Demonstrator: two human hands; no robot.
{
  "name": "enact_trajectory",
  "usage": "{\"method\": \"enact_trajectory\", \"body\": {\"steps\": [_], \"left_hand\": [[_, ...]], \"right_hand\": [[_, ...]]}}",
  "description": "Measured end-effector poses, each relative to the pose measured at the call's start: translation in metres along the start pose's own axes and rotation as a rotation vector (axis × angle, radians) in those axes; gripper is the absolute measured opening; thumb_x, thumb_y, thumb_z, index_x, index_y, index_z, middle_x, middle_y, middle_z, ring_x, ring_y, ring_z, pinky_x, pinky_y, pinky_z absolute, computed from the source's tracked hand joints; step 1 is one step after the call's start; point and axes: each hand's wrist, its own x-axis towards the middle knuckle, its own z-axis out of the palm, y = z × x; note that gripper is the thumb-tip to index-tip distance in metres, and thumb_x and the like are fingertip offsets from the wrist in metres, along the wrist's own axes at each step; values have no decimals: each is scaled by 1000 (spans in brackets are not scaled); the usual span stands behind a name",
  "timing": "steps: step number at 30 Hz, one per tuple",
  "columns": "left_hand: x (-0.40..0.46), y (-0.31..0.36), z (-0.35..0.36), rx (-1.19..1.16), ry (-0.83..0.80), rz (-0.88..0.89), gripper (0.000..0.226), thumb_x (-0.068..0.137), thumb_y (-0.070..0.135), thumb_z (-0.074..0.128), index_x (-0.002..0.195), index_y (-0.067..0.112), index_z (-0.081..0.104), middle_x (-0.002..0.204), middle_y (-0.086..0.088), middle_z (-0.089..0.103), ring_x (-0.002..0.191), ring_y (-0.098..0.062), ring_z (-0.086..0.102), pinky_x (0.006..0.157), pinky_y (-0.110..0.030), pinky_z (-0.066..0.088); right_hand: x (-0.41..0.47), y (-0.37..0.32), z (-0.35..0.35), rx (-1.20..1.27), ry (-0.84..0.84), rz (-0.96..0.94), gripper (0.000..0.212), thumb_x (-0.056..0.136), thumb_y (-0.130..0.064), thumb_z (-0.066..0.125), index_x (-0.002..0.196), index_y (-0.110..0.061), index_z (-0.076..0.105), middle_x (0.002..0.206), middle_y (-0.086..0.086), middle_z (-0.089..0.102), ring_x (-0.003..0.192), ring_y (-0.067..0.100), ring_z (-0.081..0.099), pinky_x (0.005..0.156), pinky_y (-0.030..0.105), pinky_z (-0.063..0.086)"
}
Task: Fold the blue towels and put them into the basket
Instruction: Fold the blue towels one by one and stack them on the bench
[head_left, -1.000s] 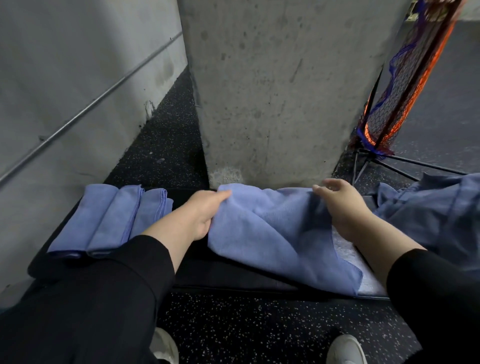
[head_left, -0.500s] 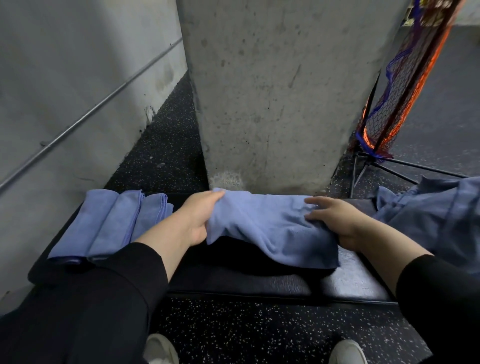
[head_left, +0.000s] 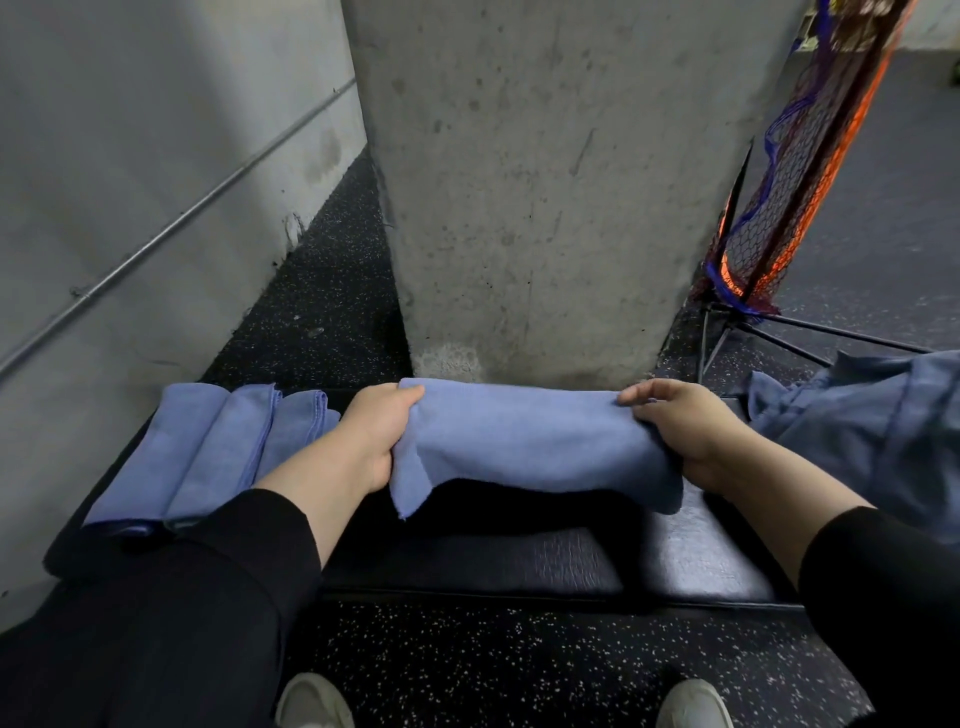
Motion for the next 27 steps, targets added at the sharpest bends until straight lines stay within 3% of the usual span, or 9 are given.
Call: {"method": "enact_trajectory", "body": {"steps": [6, 9, 13, 19, 21, 23, 25, 27], "left_hand": [[-2, -5, -6, 72, 9, 14, 22, 102, 12, 48, 105, 8, 69, 105, -15, 74, 97, -29, 71, 86, -42, 56], [-6, -8, -6, 7, -58, 3, 23, 103, 9, 46, 110, 5, 68, 110, -16, 74, 96, -28, 71, 80, -37, 56], [-11, -16, -5, 47, -169, -78, 26, 104, 16, 51, 120, 5, 67, 113, -17, 73, 109, -33, 69, 98, -47, 54], [-3, -11, 0, -25, 71, 29, 19, 106, 28, 47, 103, 20, 64, 100, -4, 70, 96, -23, 67, 91, -40, 54], [-2, -12, -2, 29, 114, 26, 19, 104, 27, 48, 99, 17, 64, 98, -6, 70, 96, -27, 66, 91, -43, 55], [-2, -17, -6, 194, 71, 47, 20, 101, 23, 51, 97, 14, 67, 102, -12, 73, 95, -29, 69, 88, -45, 56], [-5, -25, -10, 356, 17, 74, 15, 98, 21, 57, 104, 12, 68, 105, -13, 73, 91, -25, 69, 82, -39, 55], [-6, -34, -15, 459, -4, 88, 25, 93, 22, 66, 118, 17, 61, 109, -8, 69, 96, -23, 67, 81, -38, 54]], "right_hand": [[-4, 0, -14, -18, 10, -20, 23, 94, 6, 53, 87, -8, 70, 87, 16, 66, 79, 22, 55, 72, 31, 44], [-7, 3, -17, 106, -75, 13, 17, 93, 4, 59, 98, -6, 72, 99, 22, 68, 91, 26, 56, 89, 38, 45], [-14, 4, -19, 175, -239, 71, 27, 88, 8, 61, 109, -6, 72, 100, 19, 63, 93, 29, 51, 76, 34, 43], [-15, 3, -19, 177, -102, 17, 32, 85, 17, 53, 104, -1, 71, 105, 36, 66, 90, 32, 56, 88, 46, 44], [-15, 8, -22, -23, -50, -32, 33, 84, 13, 56, 96, -10, 75, 95, 21, 72, 81, 25, 55, 78, 39, 44], [-19, 15, -24, -380, -19, -123, 37, 80, 9, 56, 87, -21, 76, 82, 9, 71, 70, 19, 51, 67, 30, 38], [-25, 23, -23, -601, -59, -157, 40, 80, 7, 56, 91, -24, 78, 82, 6, 74, 66, 17, 55, 58, 24, 40], [-31, 29, -21, -749, -115, -148, 36, 84, 6, 56, 103, -16, 78, 78, -2, 70, 61, 5, 53, 52, 10, 38]]}}
